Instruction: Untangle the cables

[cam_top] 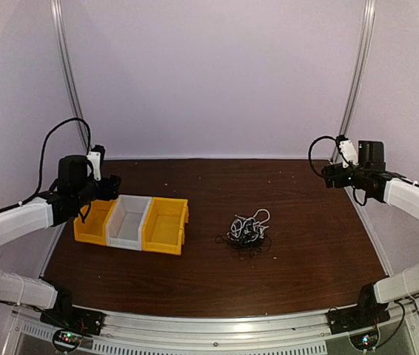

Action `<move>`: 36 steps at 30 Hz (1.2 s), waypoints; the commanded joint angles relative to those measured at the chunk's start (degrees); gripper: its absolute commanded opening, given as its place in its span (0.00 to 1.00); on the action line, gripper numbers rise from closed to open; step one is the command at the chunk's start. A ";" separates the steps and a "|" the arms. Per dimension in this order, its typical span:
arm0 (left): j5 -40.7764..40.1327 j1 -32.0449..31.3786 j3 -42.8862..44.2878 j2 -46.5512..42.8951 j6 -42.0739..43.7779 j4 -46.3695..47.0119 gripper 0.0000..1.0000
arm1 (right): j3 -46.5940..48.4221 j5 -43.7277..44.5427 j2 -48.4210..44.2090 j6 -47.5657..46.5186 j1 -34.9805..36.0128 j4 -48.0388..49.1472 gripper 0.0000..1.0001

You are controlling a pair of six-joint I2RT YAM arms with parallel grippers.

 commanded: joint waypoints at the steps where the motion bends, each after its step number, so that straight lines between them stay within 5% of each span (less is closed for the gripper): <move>1: 4.46 -0.84 -0.15 -0.16 3.35 4.15 0.78 | -3.25 -2.70 -3.98 0.14 -0.93 -0.10 0.96; 10: 19.78 -13.37 2.28 0.11 11.97 0.36 0.70 | -4.93 -16.77 -8.55 -13.72 -0.94 -11.20 0.98; 15: 27.08 -23.30 4.40 1.65 14.85 -7.79 0.85 | -5.04 -21.85 -8.92 -20.77 0.52 -15.20 0.91; 22: 17.86 -36.02 5.69 5.37 18.79 -16.64 0.84 | -6.46 -26.78 -8.46 -25.31 4.32 -17.02 0.86; 36: -8.04 -38.12 10.59 18.69 21.77 -21.35 0.81 | -9.06 -32.76 -7.80 -23.62 6.43 -14.47 0.85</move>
